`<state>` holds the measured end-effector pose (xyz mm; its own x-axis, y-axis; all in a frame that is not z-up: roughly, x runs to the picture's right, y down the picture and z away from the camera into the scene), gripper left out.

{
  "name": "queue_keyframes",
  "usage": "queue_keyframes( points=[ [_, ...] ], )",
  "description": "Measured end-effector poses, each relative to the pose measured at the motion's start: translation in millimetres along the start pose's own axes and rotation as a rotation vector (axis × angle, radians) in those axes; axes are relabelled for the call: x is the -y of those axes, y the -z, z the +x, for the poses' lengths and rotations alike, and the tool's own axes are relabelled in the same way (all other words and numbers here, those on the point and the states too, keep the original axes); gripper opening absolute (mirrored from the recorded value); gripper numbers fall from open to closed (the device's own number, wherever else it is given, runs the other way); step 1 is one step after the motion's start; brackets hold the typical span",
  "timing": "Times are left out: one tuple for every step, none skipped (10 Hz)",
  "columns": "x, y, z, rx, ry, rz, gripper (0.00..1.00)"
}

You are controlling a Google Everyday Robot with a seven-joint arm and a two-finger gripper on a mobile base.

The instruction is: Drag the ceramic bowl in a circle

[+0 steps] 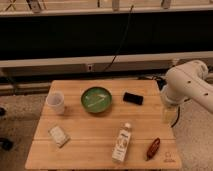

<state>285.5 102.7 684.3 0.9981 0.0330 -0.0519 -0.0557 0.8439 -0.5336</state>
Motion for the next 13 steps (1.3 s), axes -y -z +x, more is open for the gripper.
queue_keyframes(
  points=[
    [0, 0, 0, 0.000, 0.000, 0.000, 0.80],
    [0, 0, 0, 0.000, 0.000, 0.000, 0.80],
    [0, 0, 0, 0.000, 0.000, 0.000, 0.80],
    [0, 0, 0, 0.000, 0.000, 0.000, 0.80],
    [0, 0, 0, 0.000, 0.000, 0.000, 0.80],
    [0, 0, 0, 0.000, 0.000, 0.000, 0.80],
    [0, 0, 0, 0.000, 0.000, 0.000, 0.80],
    [0, 0, 0, -0.001, 0.002, 0.000, 0.80],
    [2, 0, -2, -0.009, 0.010, 0.004, 0.80],
    [13, 0, -17, -0.019, 0.047, 0.020, 0.80],
    [20, 1, -31, -0.026, 0.074, 0.030, 0.80],
    [27, 1, -42, -0.035, 0.097, 0.039, 0.80],
    [35, 1, -52, -0.044, 0.123, 0.049, 0.80]
  ],
)
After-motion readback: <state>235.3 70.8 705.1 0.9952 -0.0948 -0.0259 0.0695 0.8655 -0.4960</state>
